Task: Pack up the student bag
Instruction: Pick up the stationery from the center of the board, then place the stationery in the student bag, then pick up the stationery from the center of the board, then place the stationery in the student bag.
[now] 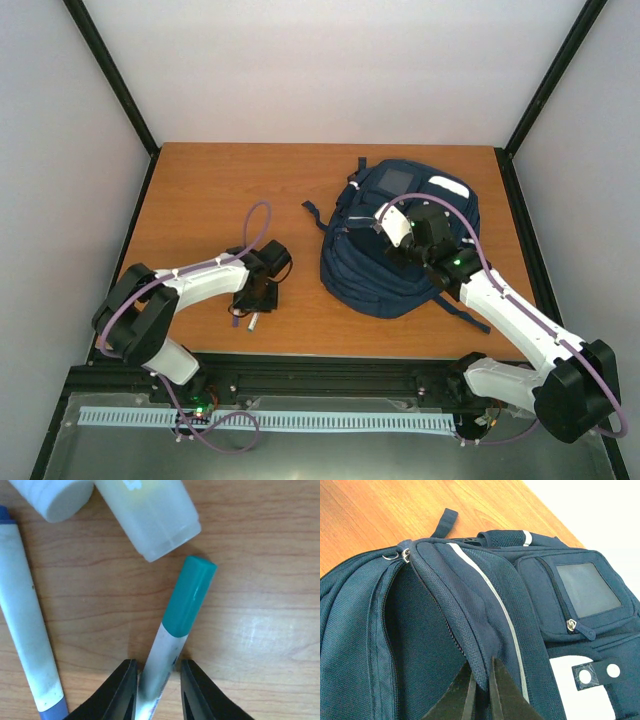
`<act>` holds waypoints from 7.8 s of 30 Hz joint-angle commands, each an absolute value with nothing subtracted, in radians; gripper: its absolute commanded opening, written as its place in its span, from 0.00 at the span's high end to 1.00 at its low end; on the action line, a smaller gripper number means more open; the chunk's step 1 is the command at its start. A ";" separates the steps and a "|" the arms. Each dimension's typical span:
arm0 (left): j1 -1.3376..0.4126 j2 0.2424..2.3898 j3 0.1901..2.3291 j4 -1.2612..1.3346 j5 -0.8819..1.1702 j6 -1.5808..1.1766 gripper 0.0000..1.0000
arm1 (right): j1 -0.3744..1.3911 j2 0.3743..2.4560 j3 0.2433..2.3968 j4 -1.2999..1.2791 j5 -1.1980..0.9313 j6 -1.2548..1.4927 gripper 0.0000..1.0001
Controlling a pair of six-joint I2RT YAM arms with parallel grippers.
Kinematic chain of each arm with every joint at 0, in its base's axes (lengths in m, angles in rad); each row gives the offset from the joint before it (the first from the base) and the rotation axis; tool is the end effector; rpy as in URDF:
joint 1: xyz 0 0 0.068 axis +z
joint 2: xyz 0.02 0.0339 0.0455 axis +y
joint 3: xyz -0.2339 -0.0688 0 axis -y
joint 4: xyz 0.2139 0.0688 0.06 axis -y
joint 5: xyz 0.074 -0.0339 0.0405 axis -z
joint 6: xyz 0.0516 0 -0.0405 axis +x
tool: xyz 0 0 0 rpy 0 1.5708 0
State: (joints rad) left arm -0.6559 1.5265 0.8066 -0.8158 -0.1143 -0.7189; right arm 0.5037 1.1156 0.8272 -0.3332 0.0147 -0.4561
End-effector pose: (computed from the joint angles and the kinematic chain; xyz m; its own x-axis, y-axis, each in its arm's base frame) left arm 0.1735 -0.1261 0.1261 -0.9929 -0.0614 -0.1015 -0.0680 0.9957 0.0627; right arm 0.2118 0.1159 0.2471 -0.2499 -0.6406 -0.7261 -0.6485 0.6676 -0.3657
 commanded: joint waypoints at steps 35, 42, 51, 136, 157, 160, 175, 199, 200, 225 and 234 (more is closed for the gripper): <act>-0.798 1.560 1.094 -0.207 0.678 -0.715 0.99 | 0.499 1.082 0.795 -0.225 0.049 -0.479 0.97; -0.816 1.703 1.185 -0.062 0.666 -0.870 0.99 | 0.499 1.083 0.787 -0.220 0.057 -0.482 0.97; -0.817 1.769 1.149 0.134 0.432 -1.176 0.99 | 0.499 1.088 0.788 -0.222 0.054 -0.479 0.97; -0.515 1.194 0.682 -0.765 -0.170 -0.850 0.07 | 0.477 1.085 0.778 -0.227 0.049 -0.487 0.97; -0.472 1.335 0.672 -0.680 -0.138 -0.830 0.47 | 0.454 1.079 0.779 -0.239 0.031 -0.480 0.97; -0.472 1.350 0.673 -0.659 -0.095 -0.818 0.54 | 0.453 1.081 0.779 -0.239 0.028 -0.480 0.97; -0.472 1.414 0.659 -0.642 0.036 -0.749 0.78 | 0.449 1.091 0.782 -0.243 0.022 -0.480 0.97; -0.695 1.095 0.651 -0.500 0.340 -0.742 0.95 | 0.417 1.078 0.768 -0.268 -0.052 -0.480 0.97; -0.709 1.094 0.663 -0.472 0.347 -0.734 0.95 | 0.413 1.076 0.768 -0.274 -0.070 -0.477 0.97; -0.847 1.713 1.203 -0.130 0.335 -0.997 0.99 | 0.395 1.033 0.773 -0.271 -0.133 -0.437 0.97; -0.848 1.846 1.211 0.127 0.271 -1.295 0.99 | 0.379 1.070 0.775 -0.264 -0.171 -0.436 0.97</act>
